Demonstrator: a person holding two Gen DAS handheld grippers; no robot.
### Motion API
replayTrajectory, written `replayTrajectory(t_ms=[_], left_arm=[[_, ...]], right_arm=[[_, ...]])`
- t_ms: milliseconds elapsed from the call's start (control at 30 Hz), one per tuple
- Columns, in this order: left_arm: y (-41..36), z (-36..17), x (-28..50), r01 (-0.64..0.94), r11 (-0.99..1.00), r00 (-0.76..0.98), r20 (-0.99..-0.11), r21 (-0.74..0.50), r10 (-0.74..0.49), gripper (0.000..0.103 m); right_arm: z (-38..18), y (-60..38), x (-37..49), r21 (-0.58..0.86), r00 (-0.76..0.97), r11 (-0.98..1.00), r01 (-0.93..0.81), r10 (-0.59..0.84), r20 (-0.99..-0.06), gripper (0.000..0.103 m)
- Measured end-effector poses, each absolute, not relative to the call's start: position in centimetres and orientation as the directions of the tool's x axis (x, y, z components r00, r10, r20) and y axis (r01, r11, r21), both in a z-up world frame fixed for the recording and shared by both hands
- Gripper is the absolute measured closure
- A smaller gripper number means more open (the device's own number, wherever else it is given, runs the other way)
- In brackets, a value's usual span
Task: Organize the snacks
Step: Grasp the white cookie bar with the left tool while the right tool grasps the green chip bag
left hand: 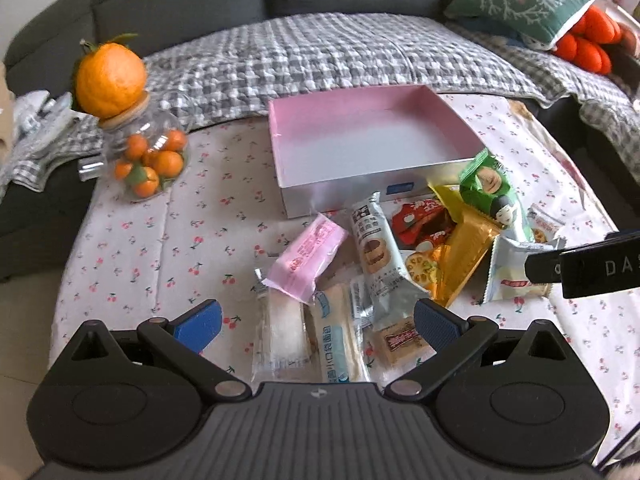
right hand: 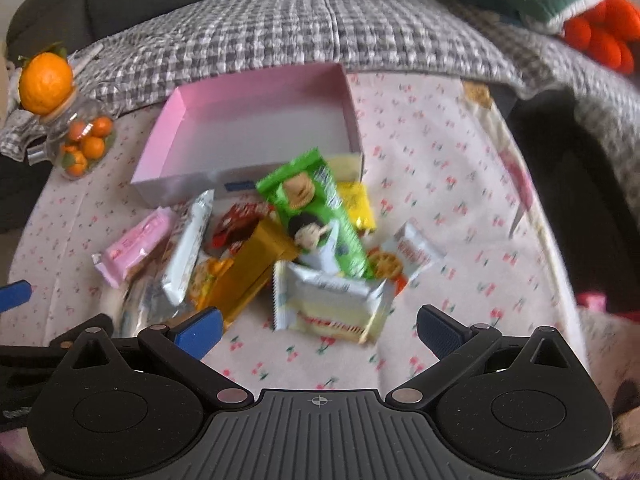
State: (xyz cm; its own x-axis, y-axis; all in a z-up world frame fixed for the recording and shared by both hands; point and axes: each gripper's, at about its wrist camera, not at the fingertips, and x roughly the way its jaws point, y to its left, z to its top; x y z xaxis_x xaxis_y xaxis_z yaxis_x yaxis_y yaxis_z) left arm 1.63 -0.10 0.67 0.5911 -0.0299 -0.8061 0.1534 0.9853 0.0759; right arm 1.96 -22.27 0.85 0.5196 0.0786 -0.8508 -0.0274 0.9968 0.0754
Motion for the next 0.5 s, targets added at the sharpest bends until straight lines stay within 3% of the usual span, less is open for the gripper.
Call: replayTrajectory(t_ms=[333,500], left_arm=[[0.4,2.0,4.7,0.146,0.988,0.566,-0.816,-0.04,-0.117,0.001],[0.2,1.1,6.3,0.149,0.978,0.544,-0.813,-0.148,-0.206,0.005]], right_arm=[[2.0,-24.5,4.8,0.167,0.524,0.986,0.004,0.14,-0.84,0.0],[1.4,-25.6,6.2,0.291,0.57,0.957,0.017,0.23,-0.789,0.0]])
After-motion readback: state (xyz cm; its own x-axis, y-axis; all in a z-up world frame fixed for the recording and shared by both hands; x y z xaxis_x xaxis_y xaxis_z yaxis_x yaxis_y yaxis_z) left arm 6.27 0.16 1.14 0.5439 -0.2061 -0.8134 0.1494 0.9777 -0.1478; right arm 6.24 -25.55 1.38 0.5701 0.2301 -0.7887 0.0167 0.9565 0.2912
